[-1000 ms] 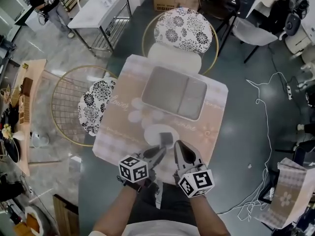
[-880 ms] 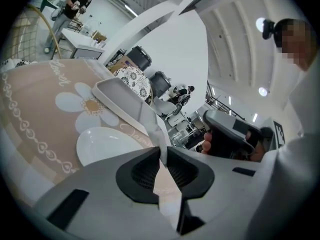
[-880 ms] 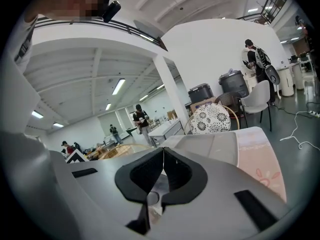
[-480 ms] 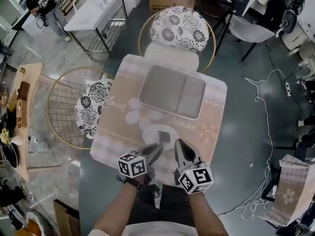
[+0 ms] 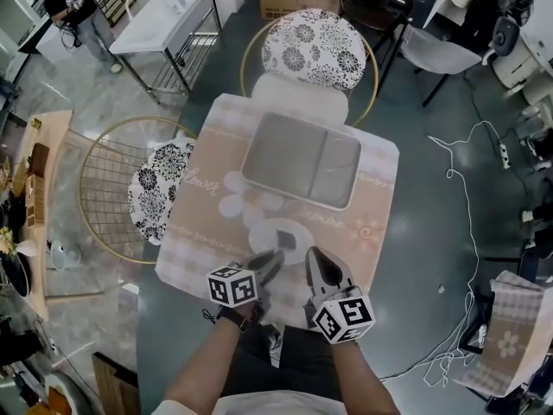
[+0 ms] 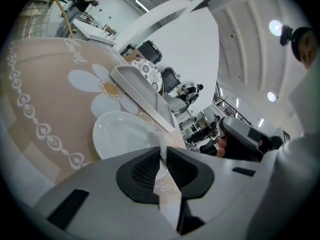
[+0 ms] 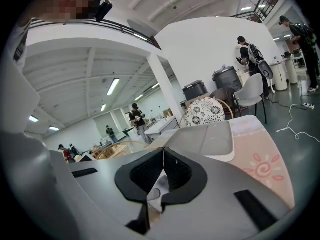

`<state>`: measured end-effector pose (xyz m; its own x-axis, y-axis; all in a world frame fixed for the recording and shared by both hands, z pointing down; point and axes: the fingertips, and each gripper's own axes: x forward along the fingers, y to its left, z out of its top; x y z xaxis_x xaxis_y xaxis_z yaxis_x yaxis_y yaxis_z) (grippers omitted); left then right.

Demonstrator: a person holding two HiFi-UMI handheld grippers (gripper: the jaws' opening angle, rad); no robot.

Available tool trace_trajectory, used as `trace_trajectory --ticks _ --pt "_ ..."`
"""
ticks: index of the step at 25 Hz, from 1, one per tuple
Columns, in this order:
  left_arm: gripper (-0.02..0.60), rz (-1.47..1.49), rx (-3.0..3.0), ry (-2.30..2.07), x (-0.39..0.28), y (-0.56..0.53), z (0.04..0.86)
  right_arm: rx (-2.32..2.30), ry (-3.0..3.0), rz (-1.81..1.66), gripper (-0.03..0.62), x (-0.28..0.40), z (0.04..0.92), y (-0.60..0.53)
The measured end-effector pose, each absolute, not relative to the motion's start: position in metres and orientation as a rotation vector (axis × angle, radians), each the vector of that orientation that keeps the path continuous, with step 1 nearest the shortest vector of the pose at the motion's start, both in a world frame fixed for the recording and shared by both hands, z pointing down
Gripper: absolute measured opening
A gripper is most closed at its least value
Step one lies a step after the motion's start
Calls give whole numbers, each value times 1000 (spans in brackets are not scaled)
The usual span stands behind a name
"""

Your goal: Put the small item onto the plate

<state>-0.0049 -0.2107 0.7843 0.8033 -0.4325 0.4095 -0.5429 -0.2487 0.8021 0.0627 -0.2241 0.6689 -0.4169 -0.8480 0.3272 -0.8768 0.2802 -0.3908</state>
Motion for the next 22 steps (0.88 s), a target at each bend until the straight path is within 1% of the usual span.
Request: trace_trajectory --ticks 7,8,10,11,15,18,22 --pt "46 158 1872 -764 -7 -214 788 1620 -2482 831 14 57 671 -219" --pt "62 167 1872 -768 -7 -215 788 1614 -2486 834 14 55 671 -218" --pt "128 188 1872 -779 -8 -215 789 1602 -2488 840 14 53 671 -216" --pt "147 200 1873 -787 -9 -214 790 1594 -2489 842 14 51 671 -215" --pt "185 264 1882 -854 -18 -215 795 1559 -2500 843 14 45 669 -215" --pt "249 323 1910 -865 -17 -213 796 1540 -2511 847 14 43 666 -215" --pt "252 372 1934 -903 -18 -214 794 1525 -2517 849 14 40 663 -215"
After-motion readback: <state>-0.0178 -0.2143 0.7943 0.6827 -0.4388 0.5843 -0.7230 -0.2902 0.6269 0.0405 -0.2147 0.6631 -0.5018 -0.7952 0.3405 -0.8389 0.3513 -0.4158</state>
